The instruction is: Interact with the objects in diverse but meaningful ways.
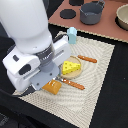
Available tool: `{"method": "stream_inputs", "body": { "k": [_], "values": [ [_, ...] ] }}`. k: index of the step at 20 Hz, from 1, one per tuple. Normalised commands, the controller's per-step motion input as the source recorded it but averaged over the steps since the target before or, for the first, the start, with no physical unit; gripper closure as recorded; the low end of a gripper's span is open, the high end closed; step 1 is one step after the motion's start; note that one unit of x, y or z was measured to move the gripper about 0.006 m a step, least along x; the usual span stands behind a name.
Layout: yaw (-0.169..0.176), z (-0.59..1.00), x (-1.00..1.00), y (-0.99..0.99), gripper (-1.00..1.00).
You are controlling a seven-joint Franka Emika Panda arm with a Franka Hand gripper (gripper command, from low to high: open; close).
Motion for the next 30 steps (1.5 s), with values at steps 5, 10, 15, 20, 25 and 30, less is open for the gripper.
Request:
{"method": "stream_inputs", "body": {
  "k": [5, 10, 15, 20, 25, 30],
  "values": [
    [0.084, 0.13, 0.32, 0.77, -1.0],
    [0.087, 0.06, 0.17, 0.71, -1.0],
    [0.098, 0.07, 0.06, 0.44, -1.0],
    [0.124, 0.13, 0.13, -0.17, -1.0],
    [0.176, 0.09, 0.01, -0.39, -1.0],
    [0.166, 0.08, 0.03, -0.33, -1.0]
  ]
}}
